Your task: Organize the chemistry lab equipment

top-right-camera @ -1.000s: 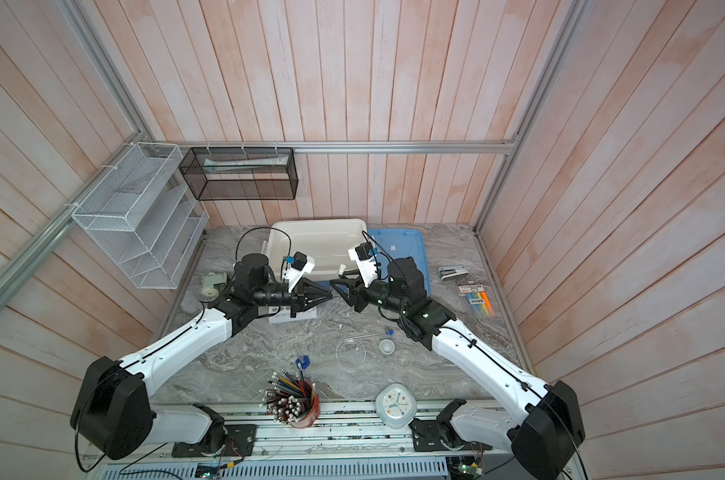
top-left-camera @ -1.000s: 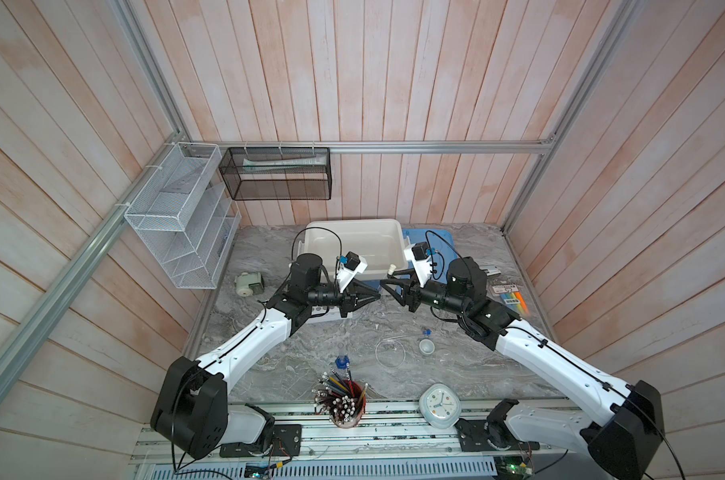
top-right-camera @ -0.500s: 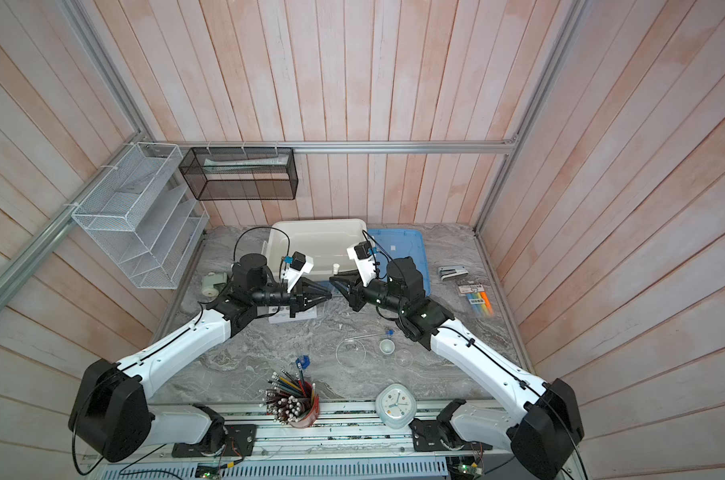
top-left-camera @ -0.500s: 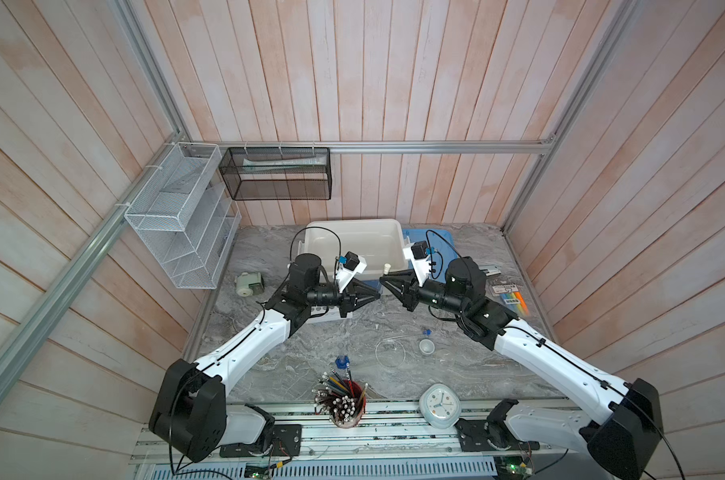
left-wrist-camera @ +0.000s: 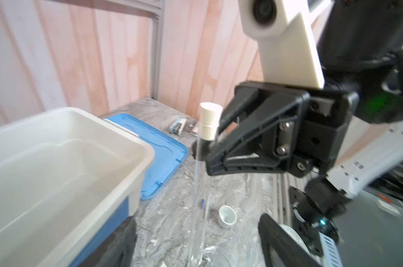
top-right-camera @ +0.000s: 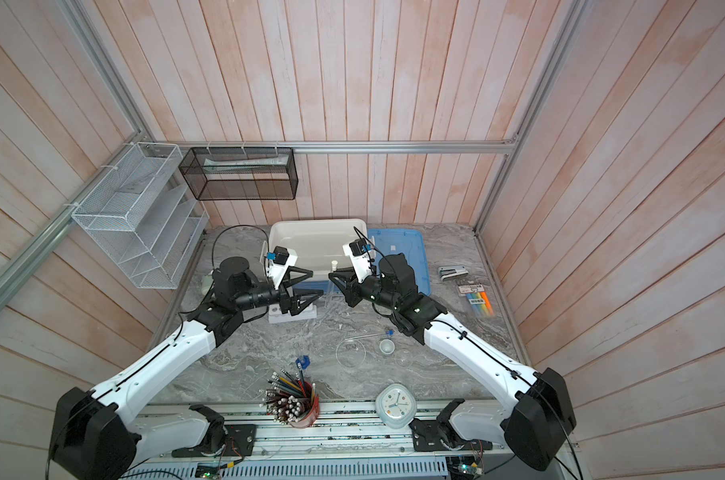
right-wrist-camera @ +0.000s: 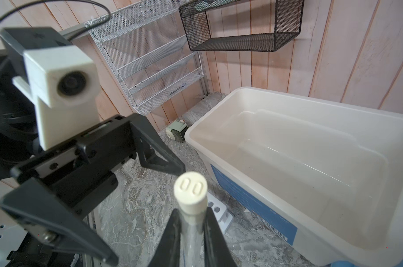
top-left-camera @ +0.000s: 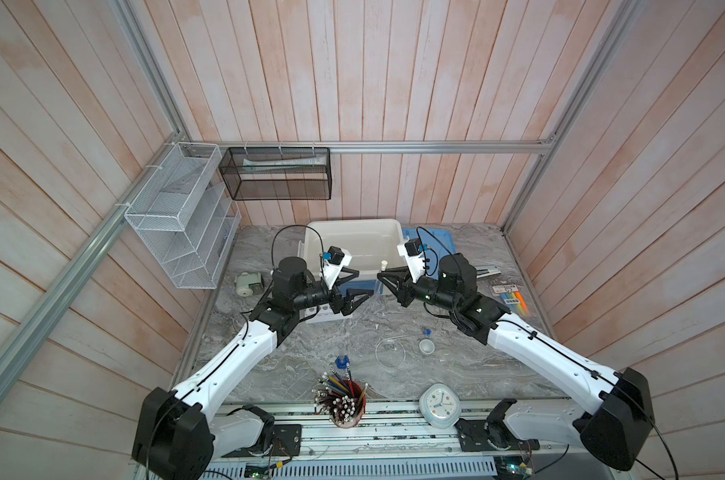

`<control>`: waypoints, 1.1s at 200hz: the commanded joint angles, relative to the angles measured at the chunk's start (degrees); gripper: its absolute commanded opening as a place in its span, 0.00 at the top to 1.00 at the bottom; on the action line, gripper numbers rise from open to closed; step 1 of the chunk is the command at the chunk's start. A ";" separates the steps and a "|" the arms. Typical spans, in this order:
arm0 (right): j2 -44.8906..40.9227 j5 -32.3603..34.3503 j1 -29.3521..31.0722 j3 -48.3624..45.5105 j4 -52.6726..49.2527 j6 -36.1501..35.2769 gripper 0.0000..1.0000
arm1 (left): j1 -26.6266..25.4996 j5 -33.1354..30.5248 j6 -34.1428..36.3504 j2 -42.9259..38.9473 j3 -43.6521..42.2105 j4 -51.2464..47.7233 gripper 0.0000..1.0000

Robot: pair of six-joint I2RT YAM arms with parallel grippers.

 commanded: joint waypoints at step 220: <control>40.06 10.46 17.03 22.81 19.45 -12.76 0.88 | 21.83 -42.26 -8.24 -34.82 -11.86 -15.27 0.11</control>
